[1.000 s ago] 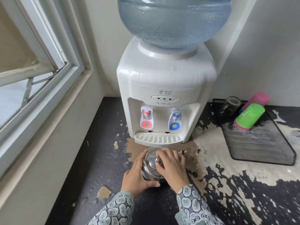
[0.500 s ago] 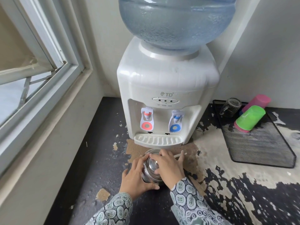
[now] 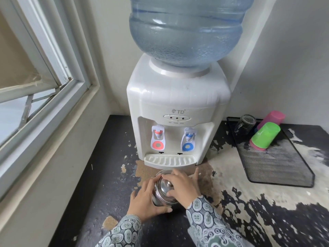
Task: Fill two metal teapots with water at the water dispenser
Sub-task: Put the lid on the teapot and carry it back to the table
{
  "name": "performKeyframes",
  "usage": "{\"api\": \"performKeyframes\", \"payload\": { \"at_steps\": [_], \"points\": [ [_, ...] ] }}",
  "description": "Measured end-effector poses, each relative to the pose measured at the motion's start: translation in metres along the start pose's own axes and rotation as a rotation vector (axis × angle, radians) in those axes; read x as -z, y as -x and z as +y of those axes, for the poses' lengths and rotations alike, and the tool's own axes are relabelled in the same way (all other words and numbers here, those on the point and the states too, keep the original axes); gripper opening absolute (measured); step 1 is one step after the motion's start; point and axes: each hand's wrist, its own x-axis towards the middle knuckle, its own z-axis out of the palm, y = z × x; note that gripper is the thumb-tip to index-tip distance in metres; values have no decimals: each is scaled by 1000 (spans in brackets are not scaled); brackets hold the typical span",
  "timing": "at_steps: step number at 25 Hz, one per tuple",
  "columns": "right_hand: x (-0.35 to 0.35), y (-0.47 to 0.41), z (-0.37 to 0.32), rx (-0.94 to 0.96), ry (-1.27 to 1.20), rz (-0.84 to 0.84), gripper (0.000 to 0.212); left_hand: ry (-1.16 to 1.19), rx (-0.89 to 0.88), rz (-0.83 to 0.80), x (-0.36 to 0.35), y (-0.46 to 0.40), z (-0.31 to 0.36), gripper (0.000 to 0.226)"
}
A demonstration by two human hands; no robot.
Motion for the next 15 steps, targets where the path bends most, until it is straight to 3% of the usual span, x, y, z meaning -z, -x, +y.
{"api": "performKeyframes", "payload": {
  "at_steps": [3,5,7,8,11,15],
  "points": [
    [-25,25,19,-8,-203,236,64,-28,-141,38,11,-7,3,104],
    [-42,46,24,-164,-589,420,59,29,-237,-1,13,-11,9,106],
    [-54,58,25,-357,-999,342,44,92,-222,9,8,-8,17,108],
    [-58,61,25,-398,-1078,247,38,113,-197,55,3,-5,21,107],
    [-61,61,27,-403,-1098,167,34,89,-103,181,-7,2,31,101],
    [-56,58,29,-382,-1086,112,38,-141,26,131,-3,2,41,98]
  ]
}}
